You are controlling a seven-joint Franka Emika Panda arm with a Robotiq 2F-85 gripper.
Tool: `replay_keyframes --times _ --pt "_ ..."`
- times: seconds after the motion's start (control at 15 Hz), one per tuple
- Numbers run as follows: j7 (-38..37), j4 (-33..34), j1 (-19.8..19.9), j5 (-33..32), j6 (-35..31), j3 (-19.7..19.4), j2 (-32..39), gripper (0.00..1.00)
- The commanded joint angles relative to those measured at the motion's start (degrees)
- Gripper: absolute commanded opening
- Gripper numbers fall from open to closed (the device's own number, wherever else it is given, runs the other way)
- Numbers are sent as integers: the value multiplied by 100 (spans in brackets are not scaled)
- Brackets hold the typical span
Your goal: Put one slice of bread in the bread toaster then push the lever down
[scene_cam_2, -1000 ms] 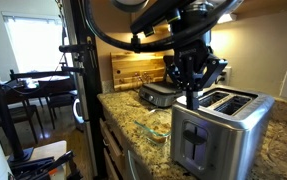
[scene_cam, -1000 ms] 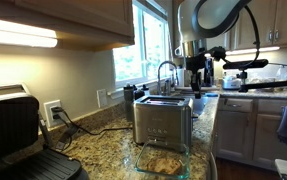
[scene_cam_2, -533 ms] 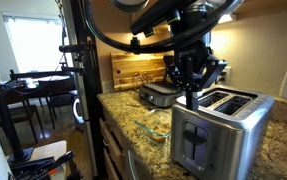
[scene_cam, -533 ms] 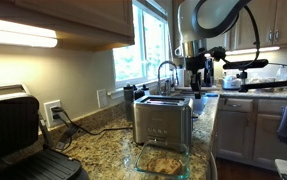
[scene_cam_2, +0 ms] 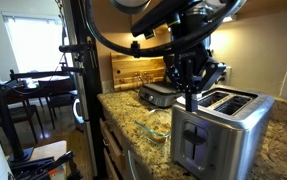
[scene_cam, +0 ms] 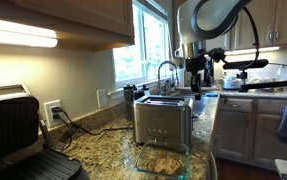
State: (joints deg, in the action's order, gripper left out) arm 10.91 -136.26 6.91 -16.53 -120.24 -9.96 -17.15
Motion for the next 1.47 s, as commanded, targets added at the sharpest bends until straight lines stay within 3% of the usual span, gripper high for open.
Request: replay_keyframes --times 0.0,1.4 --pt "49 -17 47 106 -4 13 52 4" --pt "74 190 52 183 -18 7 591 5"
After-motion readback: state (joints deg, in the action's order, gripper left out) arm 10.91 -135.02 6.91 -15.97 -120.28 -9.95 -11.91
